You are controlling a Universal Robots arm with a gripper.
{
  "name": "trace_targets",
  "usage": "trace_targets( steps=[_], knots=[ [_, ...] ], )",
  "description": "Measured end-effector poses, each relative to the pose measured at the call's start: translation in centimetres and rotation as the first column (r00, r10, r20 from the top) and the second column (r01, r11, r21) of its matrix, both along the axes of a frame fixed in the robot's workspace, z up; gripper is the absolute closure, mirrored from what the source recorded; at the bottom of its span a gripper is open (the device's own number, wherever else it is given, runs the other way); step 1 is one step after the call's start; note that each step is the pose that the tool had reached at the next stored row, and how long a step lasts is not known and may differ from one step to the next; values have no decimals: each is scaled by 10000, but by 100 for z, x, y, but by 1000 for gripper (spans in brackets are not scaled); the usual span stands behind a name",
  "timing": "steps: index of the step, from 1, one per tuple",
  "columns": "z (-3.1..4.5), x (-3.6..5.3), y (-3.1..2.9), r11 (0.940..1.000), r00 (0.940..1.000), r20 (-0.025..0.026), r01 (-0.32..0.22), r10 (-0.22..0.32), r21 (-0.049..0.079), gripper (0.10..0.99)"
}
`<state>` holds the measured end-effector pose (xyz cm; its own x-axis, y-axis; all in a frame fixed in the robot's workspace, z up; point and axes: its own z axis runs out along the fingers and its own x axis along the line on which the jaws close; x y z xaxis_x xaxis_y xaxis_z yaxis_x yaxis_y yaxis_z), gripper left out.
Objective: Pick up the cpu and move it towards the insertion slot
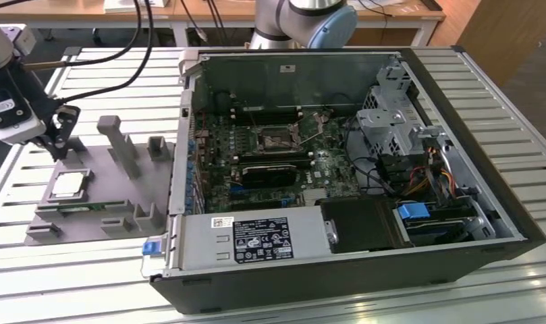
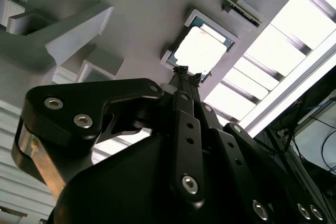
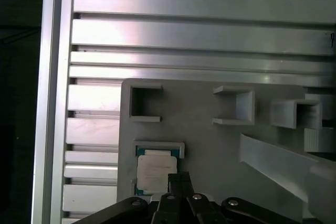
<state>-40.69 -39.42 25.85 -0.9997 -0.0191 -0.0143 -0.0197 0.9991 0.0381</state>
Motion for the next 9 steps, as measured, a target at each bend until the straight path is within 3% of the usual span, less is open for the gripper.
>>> trace_targets(
  steps=[9],
  knots=[
    [-110, -60, -130, 10000, 9999, 100, 1, -1, -1, 984]
  ],
)
